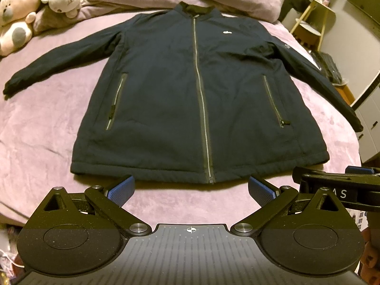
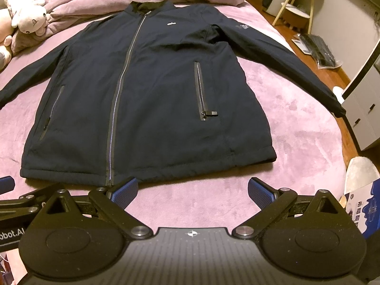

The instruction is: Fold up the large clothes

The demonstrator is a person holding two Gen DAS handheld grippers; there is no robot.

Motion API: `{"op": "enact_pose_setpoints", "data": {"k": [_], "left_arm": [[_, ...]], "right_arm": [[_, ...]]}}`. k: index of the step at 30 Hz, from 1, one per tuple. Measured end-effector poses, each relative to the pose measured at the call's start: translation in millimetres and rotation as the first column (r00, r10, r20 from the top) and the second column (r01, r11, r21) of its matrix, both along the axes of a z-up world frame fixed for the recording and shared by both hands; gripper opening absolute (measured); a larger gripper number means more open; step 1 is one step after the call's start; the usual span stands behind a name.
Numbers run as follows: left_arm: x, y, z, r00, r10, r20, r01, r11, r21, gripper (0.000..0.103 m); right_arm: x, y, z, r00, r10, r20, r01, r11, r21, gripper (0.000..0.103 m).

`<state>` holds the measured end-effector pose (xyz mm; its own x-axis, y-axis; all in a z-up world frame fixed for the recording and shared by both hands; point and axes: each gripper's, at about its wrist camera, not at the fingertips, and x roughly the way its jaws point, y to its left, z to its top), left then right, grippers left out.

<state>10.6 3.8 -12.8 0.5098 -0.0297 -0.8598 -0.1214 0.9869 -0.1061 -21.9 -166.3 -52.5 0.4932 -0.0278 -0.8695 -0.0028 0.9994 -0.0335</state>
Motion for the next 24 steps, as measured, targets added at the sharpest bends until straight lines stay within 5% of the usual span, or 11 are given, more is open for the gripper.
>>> {"op": "enact_pose_setpoints", "data": {"k": [24], "left_arm": [[11,4,-14,0.999,0.02,-0.043,-0.021,0.999,-0.024,0.103]], "right_arm": [[9,-3,-17,1.0,0.012,-0.028,-0.011,0.999,0.036,0.099]]}}
